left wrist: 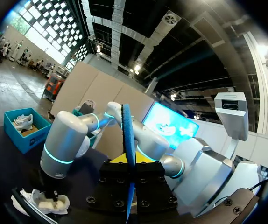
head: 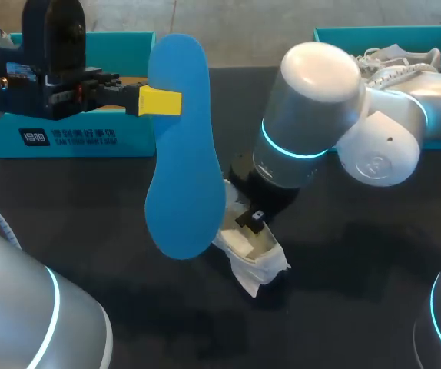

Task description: Take the shoe out of the shoebox, open the shoe tongue, remove and reinsert the insole, then place the shoe into the shoebox

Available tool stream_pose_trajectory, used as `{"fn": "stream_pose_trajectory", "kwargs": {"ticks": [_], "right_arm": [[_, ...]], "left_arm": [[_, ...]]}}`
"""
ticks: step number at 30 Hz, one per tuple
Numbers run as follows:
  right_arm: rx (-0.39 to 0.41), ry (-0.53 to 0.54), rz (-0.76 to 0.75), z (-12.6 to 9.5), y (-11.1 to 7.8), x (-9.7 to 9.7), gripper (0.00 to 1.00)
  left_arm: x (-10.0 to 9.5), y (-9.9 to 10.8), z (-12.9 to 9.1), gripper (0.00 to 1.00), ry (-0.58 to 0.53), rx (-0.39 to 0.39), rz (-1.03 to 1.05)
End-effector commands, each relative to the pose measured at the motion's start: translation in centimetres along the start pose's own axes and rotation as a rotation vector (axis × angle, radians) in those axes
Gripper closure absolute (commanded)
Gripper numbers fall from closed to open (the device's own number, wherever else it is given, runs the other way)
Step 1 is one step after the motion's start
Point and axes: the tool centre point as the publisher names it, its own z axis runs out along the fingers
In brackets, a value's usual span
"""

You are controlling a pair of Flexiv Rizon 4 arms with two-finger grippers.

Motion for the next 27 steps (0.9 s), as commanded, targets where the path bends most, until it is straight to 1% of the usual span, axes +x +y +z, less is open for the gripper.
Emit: {"fn": "stream_pose_trajectory", "kwargs": {"ticks": [1, 2, 3, 5, 6, 9, 11, 12, 15, 16, 20, 21, 26, 27], "right_arm": [[0.03, -0.03, 0.117, 0.3, -0.2, -0.3, 1.0], [0.016, -0.027, 0.19, 0.4, -0.3, -0.4, 1.0], [-0.011, -0.01, 0.239, 0.4, -0.3, -0.5, 1.0], [-0.057, -0.011, 0.32, 0.1, -0.5, -0.3, 1.0], [-0.085, -0.005, 0.341, -0.1, -0.7, -0.2, 1.0], [-0.132, -0.021, 0.423, -0.5, -1.1, 0.2, 1.0], [-0.136, -0.032, 0.468, -0.6, -1.2, 0.5, 1.0], [-0.156, -0.018, 0.476, -0.5, -1.2, 0.6, 1.0], [-0.146, -0.029, 0.533, -0.1, -1.3, 0.7, 1.0], [-0.151, -0.013, 0.534, 0.1, -1.4, 0.7, 1.0], [-0.126, -0.012, 0.582, 0.9, -1.5, 0.4, 1.0], [-0.104, -0.026, 0.591, 1.0, -1.5, 0.3, 1.0], [-0.091, -0.006, 0.586, 2.0, -1.0, 0.1, 1.0], [-0.072, -0.013, 0.59, 2.2, -0.9, 0.0, 1.0]], "left_arm": [[-0.1, -0.1, 0.1, 1.0, 0.001, -0.003, 0.0], [-0.1, -0.1, 0.1, 1.0, 0.001, -0.003, 0.0], [-0.1, -0.1, 0.1, 1.0, 0.001, -0.003, 0.0], [-0.1, -0.1, 0.1, 1.0, 0.001, -0.003, 0.0], [-0.1, -0.1, 0.1, 1.0, 0.001, -0.003, 0.0], [-0.1, -0.1, 0.1, 1.0, 0.001, -0.003, 0.0], [-0.1, -0.1, 0.1, 1.0, 0.001, -0.003, 0.0], [-0.1, -0.1, 0.1, 1.0, 0.001, -0.003, 0.0], [-0.1, -0.1, 0.1, 1.0, 0.001, -0.003, 0.0], [-0.1, -0.1, 0.1, 1.0, 0.001, -0.003, 0.0], [-0.1, -0.1, 0.1, 1.0, 0.001, -0.003, 0.0], [-0.1, -0.1, 0.1, 1.0, 0.001, -0.003, 0.0], [-0.1, -0.1, 0.1, 1.0, 0.001, -0.003, 0.0], [-0.1, -0.1, 0.1, 1.0, 0.001, -0.003, 0.0]]}}
